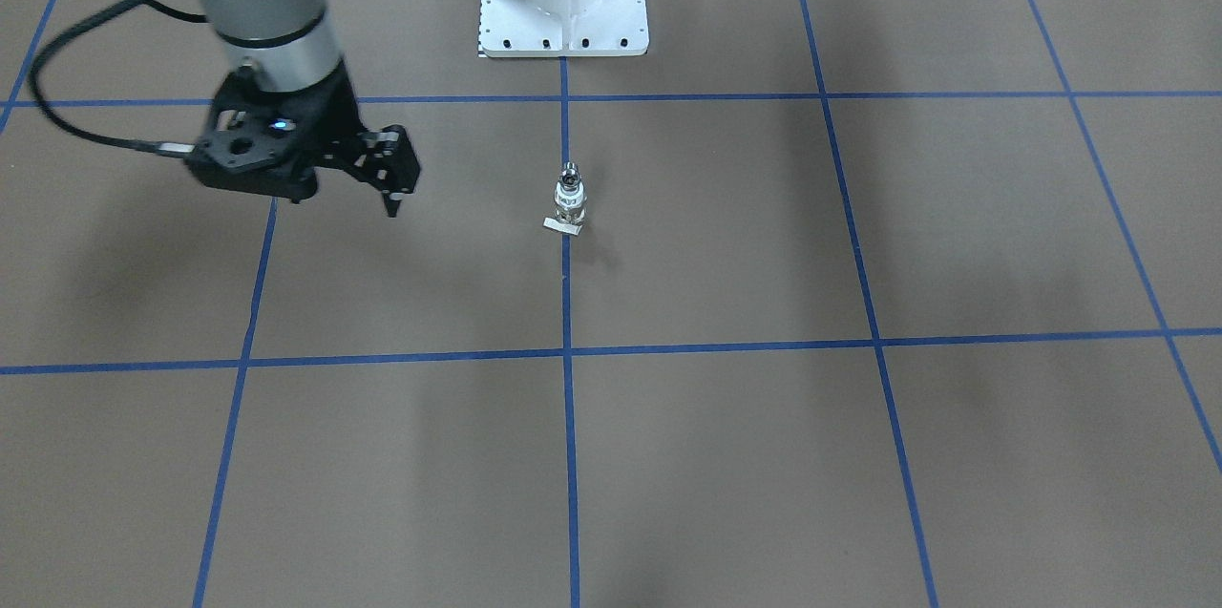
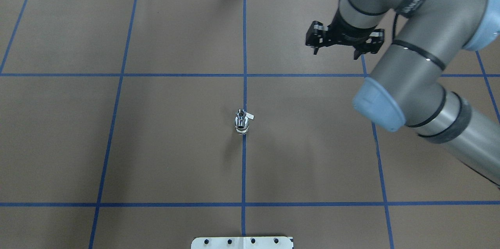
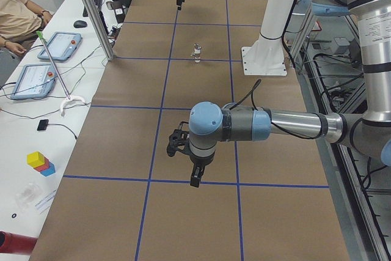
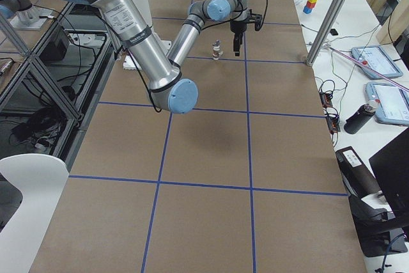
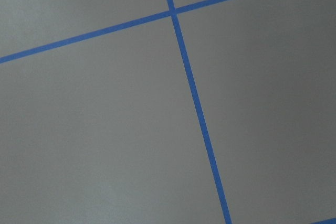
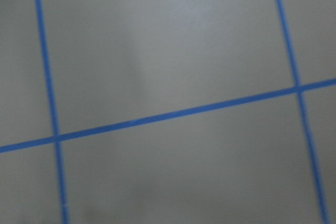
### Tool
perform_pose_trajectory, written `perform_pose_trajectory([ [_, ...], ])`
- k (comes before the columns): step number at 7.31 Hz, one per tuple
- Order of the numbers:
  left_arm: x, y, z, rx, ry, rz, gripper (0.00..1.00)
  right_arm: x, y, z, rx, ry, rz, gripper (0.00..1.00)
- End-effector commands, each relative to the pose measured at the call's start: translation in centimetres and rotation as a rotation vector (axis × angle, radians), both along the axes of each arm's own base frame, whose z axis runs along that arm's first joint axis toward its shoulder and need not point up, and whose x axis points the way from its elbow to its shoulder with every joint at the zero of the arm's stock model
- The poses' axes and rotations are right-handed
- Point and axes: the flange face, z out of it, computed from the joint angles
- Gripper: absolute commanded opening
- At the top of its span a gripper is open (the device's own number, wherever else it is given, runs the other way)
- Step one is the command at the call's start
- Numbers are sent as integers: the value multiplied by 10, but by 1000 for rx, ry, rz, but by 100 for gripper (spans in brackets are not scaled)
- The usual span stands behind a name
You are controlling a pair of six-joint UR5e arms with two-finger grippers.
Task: Assemble PPR valve and pipe with both arms
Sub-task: 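Open the right gripper and lift it away from the valve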
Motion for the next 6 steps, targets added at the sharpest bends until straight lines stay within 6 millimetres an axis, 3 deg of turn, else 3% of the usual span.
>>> perform_pose_trajectory([
  [1, 0, -3, -3, -40, -1, -67, 100, 95, -10, 84, 78, 67, -140, 100],
  [3, 1, -5, -4, -35, -1, -76, 100, 171, -2, 165, 96, 110, -250, 100],
  [5, 1, -4, -4, -13, -4, -72, 100, 251, 25, 251, 92, 131, -346, 100],
  [6, 2, -3, 17, -53, 7, -70, 100, 283, 47, 293, 88, 114, -334, 100],
])
